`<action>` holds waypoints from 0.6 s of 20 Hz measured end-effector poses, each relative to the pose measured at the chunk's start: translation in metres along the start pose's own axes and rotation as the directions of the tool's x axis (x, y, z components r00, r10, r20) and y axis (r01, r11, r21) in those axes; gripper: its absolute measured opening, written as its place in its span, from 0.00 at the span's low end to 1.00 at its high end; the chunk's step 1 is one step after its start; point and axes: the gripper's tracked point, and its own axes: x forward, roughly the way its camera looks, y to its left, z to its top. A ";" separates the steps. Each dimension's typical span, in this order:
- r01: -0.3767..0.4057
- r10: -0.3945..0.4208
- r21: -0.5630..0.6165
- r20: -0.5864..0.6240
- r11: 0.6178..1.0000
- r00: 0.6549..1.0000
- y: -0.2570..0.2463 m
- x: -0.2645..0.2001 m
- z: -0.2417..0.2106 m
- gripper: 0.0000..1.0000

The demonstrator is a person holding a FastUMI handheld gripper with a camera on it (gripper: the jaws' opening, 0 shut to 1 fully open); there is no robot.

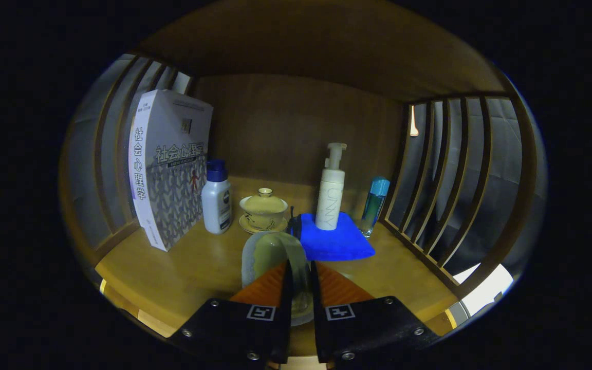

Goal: Pull open the drawer, take out the items inside it, and place them on the countertop above the cabinet.

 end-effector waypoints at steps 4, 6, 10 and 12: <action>-0.007 0.007 -0.012 0.001 1.000 1.000 0.006 0.002 -0.009 0.36; -0.006 0.007 -0.010 0.034 1.000 0.999 0.003 -0.006 -0.006 0.44; -0.047 0.022 0.098 0.245 0.994 0.969 -0.004 -0.044 0.026 0.96; -0.096 0.040 0.159 0.321 0.983 0.946 -0.007 -0.078 0.043 0.95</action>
